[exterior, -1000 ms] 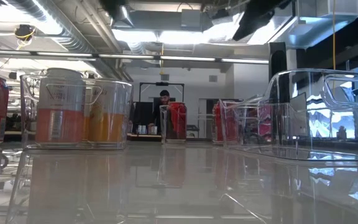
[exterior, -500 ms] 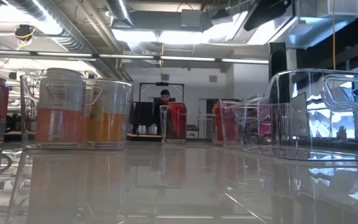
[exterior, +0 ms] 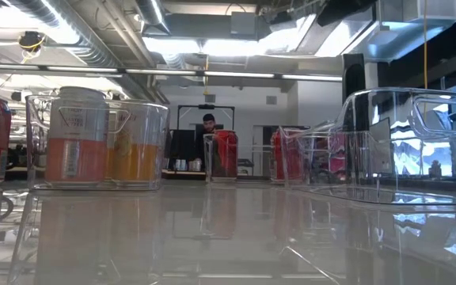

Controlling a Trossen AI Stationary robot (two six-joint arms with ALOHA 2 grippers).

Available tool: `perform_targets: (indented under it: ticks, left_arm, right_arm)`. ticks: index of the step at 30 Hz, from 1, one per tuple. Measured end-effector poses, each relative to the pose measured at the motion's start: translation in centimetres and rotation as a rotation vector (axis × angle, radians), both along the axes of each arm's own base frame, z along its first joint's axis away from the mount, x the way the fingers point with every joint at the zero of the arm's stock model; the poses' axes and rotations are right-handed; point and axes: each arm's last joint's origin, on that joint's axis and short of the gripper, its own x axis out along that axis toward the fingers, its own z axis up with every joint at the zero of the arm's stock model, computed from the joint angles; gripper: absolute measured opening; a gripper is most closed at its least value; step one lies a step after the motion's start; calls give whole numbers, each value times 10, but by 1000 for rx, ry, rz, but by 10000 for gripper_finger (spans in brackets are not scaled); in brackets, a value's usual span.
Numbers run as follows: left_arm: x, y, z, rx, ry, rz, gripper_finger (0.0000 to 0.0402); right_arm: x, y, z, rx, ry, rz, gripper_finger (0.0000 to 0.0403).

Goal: Sort soda cans
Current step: Put the red black soda can into the middle transparent bin

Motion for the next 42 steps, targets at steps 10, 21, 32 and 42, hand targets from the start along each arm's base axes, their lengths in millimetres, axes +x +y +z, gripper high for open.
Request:
perform_targets:
  ticks: [10, 21, 32, 42]
  left_arm:
    - [-6, -5, -21, 8, 29, -9, 280]
    - [-11, -9, -50, -45, 142, 14, 333]
    - [-15, -7, -67, -2, 96, -56, 342]
    - [-16, -6, -69, 13, 111, -23, 342]
  right_arm:
    - [-2, 4, 0, 11, 8, 22, 374]
    - [-2, 4, 0, 11, 4, 12, 374]
    - [-2, 4, 0, 5, 0, 6, 374]
    - [-2, 4, 0, 4, 1, 6, 374]
